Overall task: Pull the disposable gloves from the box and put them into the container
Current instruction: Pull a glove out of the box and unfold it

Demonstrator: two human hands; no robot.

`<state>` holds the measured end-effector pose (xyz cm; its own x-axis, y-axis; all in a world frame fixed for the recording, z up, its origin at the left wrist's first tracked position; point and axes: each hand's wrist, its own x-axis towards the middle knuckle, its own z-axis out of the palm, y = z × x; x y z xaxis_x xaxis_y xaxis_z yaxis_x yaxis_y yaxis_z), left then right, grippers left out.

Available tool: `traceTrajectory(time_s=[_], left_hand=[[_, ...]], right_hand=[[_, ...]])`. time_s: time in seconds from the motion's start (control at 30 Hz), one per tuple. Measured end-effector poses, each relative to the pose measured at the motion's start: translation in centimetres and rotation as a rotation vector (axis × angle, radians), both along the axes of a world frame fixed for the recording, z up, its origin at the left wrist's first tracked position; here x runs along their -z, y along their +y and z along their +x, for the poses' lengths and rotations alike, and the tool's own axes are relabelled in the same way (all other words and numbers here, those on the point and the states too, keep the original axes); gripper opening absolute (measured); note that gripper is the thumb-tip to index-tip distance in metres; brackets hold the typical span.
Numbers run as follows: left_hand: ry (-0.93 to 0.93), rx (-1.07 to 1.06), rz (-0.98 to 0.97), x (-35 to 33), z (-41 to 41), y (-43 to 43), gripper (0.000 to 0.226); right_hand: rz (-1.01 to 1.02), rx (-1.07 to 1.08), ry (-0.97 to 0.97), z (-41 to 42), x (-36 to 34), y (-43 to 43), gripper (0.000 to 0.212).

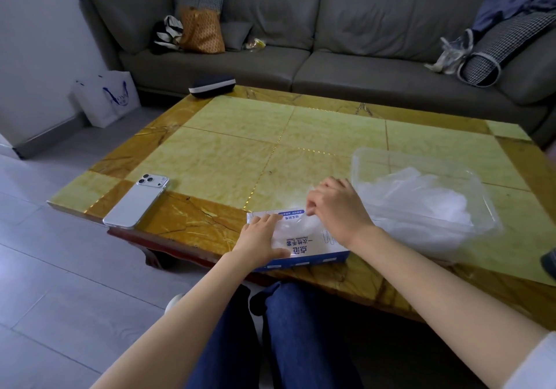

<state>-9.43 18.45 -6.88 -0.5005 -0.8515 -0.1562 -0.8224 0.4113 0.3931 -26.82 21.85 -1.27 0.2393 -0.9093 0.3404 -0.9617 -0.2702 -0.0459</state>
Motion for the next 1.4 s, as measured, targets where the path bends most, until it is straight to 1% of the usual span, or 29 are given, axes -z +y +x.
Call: traceTrajectory(time_s=[0.07,0.13,0.2,0.27,0.4,0.47,0.57,0.63,0.7,0.73,0.8,0.83,0.93,0.97,1.0,1.03,1.07,1.13,1.17,1.27,1.33,1.37,1.4], left_hand=[[-0.026,-0.002,0.001,-0.1,0.0,0.0,0.08],[-0.063,-0.008,0.006,-0.1,-0.2,-0.1,0.076],[-0.048,-0.015,0.018,-0.2,-0.3,-0.1,0.079],[-0.031,-0.012,0.019,-0.3,-0.2,0.0,0.084],[-0.032,0.0,0.017,-0.6,-0.1,0.2,0.087],[-0.039,0.007,0.023,-0.8,-0.1,0.4,0.086],[-0.071,0.039,0.081,-1.7,0.1,0.6,0.074],[-0.057,0.009,0.067,-3.2,0.1,0.5,0.055],[0.01,-0.046,-0.013,-5.5,-0.2,0.4,0.034],[0.069,-0.064,-0.046,-6.6,-0.6,0.4,0.03],[0.199,-0.058,-0.051,-8.5,-1.7,0.7,0.033],[0.255,-0.042,-0.035,-9.2,-2.4,0.9,0.04],[0.375,-0.025,-0.014,-10.0,-4.5,1.9,0.076],[0.405,-0.036,-0.009,-10.1,-5.1,2.0,0.086],[0.436,-0.055,0.01,-10.2,-5.6,1.9,0.091],[0.468,-0.077,0.049,-10.4,-6.0,1.7,0.09],[0.501,-0.096,0.103,-10.7,-6.4,1.5,0.083],[0.558,-0.112,0.197,-11.2,-6.5,1.1,0.06],[0.582,-0.114,0.22,-11.4,-6.4,0.9,0.052],[0.685,-0.113,0.258,-12.4,-5.9,0.4,0.047],[0.8,-0.13,0.301,-13.2,-5.7,0.1,0.046],[0.861,-0.144,0.315,-13.6,-5.6,-0.1,0.046],[0.914,-0.156,0.32,-14.1,-5.5,-0.3,0.046]], right_hand=[[-0.024,0.045,-0.06,-0.7,-0.7,0.0,0.005],[-0.06,0.075,-0.145,-1.2,-1.6,-0.1,0.009],[-0.123,0.092,-0.285,-1.6,-3.2,-0.2,0.01],[-0.154,0.107,-0.378,-1.9,-4.9,-0.5,0.009],[-0.231,0.133,-0.459,-2.7,-7.5,-0.9,0.009],[-0.282,0.157,-0.465,-3.2,-8.5,-1.0,0.01],[-0.282,0.192,-0.461,-3.9,-9.4,-0.9,0.013],[-0.253,0.202,-0.468,-4.3,-9.4,-0.7,0.014],[-0.219,0.215,-0.477,-4.6,-9.1,-0.4,0.016],[-0.202,0.219,-0.485,-4.7,-9.0,-0.2,0.016],[-0.182,0.225,-0.52,-4.7,-9.0,0.0,0.015],[-0.177,0.232,-0.551,-4.5,-9.1,0.2,0.014],[-0.148,0.26,-0.656,-4.1,-9.6,0.4,0.012],[-0.139,0.263,-0.687,-3.9,-9.8,0.5,0.013],[-0.133,0.26,-0.709,-3.8,-10.0,0.5,0.013],[-0.131,0.256,-0.722,-3.8,-10.2,0.6,0.013],[-0.13,0.253,-0.729,-3.9,-10.5,0.7,0.012],[-0.127,0.256,-0.749,-4.3,-10.8,0.9,0.009],[-0.129,0.267,-0.75,-4.7,-10.9,1.0,0.007],[-0.128,0.348,-0.752,-6.3,-10.6,1.2,0.005],[-0.069,0.427,-0.724,-7.4,-10.0,1.5,0.013],[0.004,0.468,-0.66,-7.9,-9.7,1.7,0.018],[0.105,0.509,-0.555,-8.3,-9.4,1.9,0.019]])
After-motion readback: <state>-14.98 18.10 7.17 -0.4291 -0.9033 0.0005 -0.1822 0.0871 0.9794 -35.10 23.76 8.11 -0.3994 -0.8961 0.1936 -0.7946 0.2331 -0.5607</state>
